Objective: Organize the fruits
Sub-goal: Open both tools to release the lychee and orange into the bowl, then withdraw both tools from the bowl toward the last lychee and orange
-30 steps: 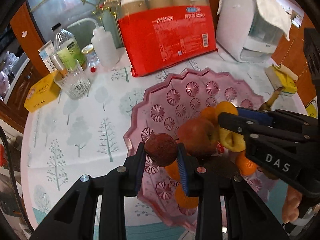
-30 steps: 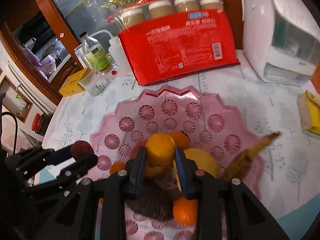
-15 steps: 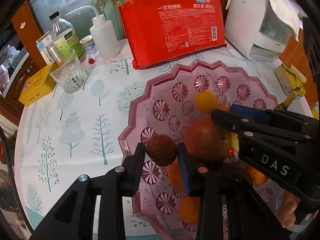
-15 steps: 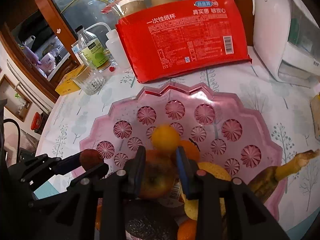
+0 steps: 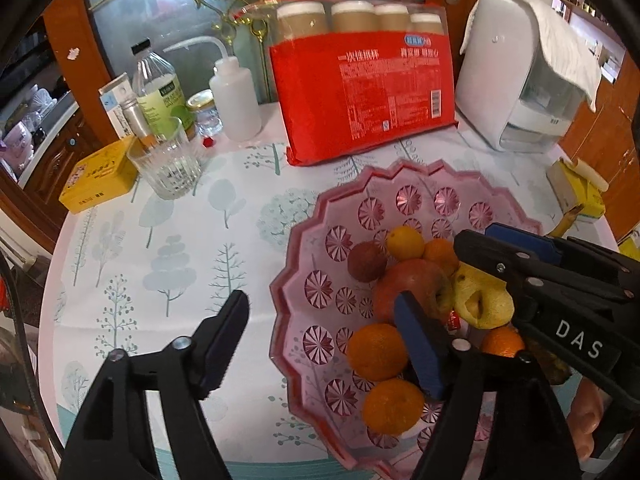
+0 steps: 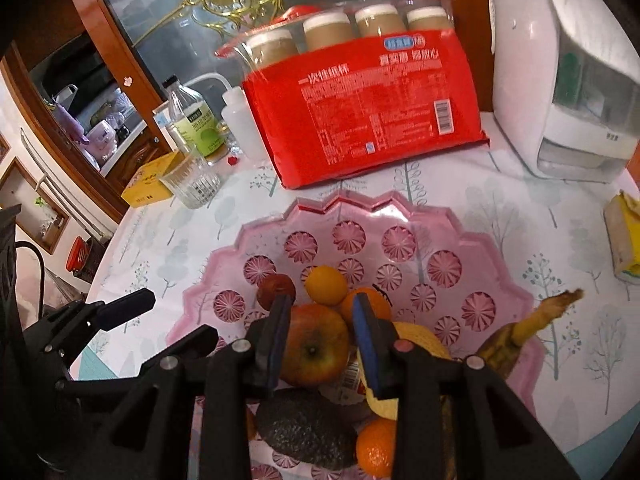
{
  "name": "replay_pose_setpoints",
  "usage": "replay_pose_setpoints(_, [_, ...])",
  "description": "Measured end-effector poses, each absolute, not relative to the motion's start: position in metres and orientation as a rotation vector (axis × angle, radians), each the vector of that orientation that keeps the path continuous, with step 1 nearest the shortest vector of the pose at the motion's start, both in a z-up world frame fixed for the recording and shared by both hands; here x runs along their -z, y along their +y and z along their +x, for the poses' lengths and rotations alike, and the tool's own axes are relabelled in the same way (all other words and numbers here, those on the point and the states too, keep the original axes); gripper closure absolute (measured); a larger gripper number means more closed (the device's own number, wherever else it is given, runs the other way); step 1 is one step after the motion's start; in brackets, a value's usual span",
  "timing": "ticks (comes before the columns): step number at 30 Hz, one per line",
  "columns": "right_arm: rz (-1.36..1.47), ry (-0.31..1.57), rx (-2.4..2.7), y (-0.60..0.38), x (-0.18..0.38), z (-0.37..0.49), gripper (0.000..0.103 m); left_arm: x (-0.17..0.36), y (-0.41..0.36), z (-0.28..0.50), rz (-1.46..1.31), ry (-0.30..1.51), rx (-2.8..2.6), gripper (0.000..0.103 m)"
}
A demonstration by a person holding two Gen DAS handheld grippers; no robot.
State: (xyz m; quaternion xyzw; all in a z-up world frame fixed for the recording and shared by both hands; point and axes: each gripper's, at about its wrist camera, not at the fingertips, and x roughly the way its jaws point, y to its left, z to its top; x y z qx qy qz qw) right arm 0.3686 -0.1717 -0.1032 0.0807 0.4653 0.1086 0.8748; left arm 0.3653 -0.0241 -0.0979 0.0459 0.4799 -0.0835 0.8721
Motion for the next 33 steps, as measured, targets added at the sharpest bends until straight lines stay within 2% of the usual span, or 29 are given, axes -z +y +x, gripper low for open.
replay_pose_setpoints(10, [0.147, 0.911, -0.209, -0.169, 0.065, 0.342, 0.07, 0.053, -0.015, 0.339, 0.083, 0.939, 0.17, 0.016])
replay_pose_setpoints(23, [0.123, 0.81, -0.182, -0.158, -0.002, 0.279, 0.07, -0.006, 0.014, 0.277, 0.034, 0.86, 0.186, 0.012])
replay_pose_setpoints(27, [0.119, 0.78, -0.178, -0.153, -0.018, 0.256, 0.062, -0.021, 0.025, 0.256, 0.025, 0.84, 0.194, 0.011])
replay_pose_setpoints(33, [0.118, 0.757, -0.171, -0.145, -0.032, 0.222, 0.062, -0.033, 0.043, 0.223, 0.026, 0.824, 0.196, 0.011])
